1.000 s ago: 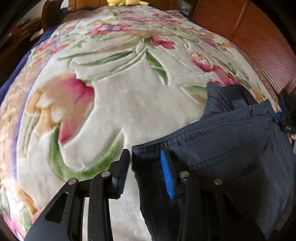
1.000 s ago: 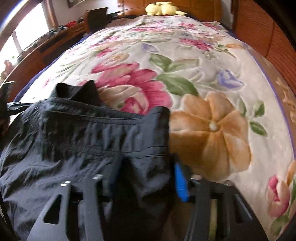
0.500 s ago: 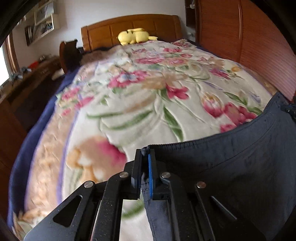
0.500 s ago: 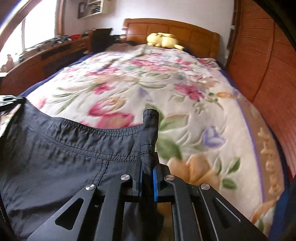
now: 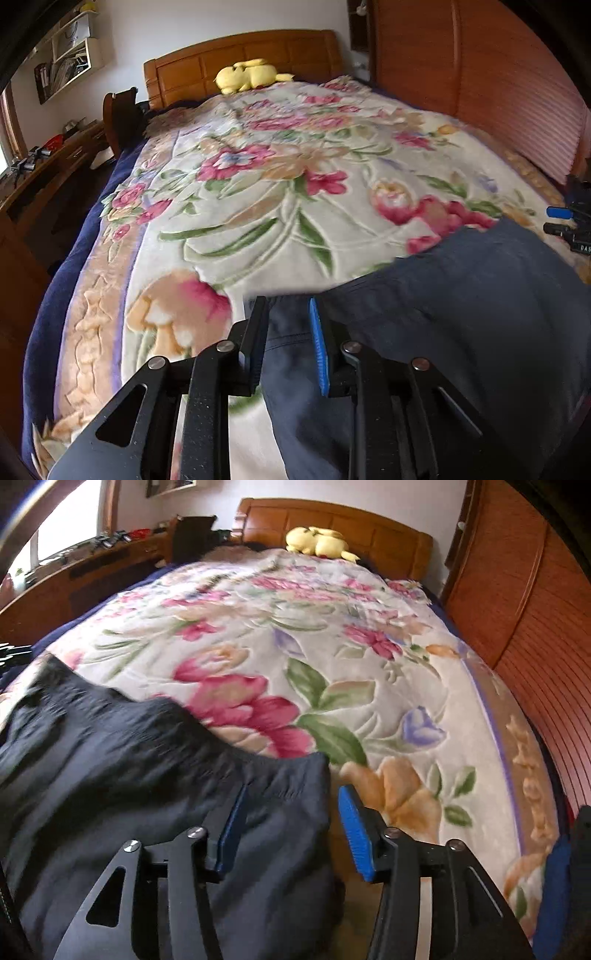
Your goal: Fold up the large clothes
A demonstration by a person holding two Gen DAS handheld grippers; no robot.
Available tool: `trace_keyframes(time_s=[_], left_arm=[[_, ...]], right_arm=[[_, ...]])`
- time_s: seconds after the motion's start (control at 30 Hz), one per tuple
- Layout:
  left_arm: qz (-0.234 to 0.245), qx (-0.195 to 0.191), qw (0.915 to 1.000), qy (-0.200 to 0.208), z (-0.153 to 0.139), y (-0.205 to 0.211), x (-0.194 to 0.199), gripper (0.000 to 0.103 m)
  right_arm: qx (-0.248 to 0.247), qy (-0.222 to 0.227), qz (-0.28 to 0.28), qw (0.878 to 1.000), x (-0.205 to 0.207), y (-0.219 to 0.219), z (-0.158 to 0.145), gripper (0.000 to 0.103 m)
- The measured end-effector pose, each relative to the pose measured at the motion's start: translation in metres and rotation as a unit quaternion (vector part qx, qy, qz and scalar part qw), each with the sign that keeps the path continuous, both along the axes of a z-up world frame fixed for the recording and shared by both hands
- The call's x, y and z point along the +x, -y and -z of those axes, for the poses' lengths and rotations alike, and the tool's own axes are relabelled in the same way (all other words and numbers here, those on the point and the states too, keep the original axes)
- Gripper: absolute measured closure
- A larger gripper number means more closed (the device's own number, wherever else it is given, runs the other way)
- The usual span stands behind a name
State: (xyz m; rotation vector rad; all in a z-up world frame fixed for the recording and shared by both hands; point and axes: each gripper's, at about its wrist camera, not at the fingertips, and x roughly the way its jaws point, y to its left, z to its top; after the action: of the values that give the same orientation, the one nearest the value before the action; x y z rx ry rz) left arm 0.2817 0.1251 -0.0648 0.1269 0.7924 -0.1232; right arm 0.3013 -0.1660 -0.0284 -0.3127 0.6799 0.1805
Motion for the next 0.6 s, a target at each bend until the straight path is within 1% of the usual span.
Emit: trace_keyframes(time_s=[0.03, 0.13, 0.23, 0.37, 0.43, 0.53, 0.6], left_arm=[[0.004, -0.007, 1.0, 0.001, -0.003, 0.003, -0.008, 0.069], [0.02, -0.021, 0.9995, 0.011, -0.008, 0.014, -0.039, 0.068], [0.035, -0.033, 0.9987, 0.015, -0.009, 0.028, -0.068, 0.068], [0.053, -0.04, 0.9976, 0.019, -0.008, 0.051, -0.107, 0.068], [0.058, -0.04, 0.9973, 0.023, -0.006, 0.059, -0.124, 0.068], [0.07, -0.057, 0.9958, 0.011, 0.001, 0.072, -0.147, 0.067], [0.072, -0.056, 0.9958, 0.008, 0.007, 0.078, -0.161, 0.067]], right_arm=[[0.003, 0.005, -0.005, 1.0, -0.015, 0.001, -0.003, 0.045], [0.018, 0.01, -0.019, 1.0, -0.065, 0.004, -0.008, 0.044], [0.038, 0.008, -0.039, 0.999, -0.111, 0.0, -0.002, 0.044], [0.055, -0.006, -0.059, 0.997, -0.147, -0.014, 0.019, 0.044], [0.057, -0.011, -0.069, 0.996, -0.158, -0.02, 0.028, 0.044], [0.068, -0.011, -0.081, 0.994, -0.176, -0.027, 0.034, 0.044], [0.06, -0.009, -0.084, 0.995, -0.182, -0.03, 0.037, 0.044]])
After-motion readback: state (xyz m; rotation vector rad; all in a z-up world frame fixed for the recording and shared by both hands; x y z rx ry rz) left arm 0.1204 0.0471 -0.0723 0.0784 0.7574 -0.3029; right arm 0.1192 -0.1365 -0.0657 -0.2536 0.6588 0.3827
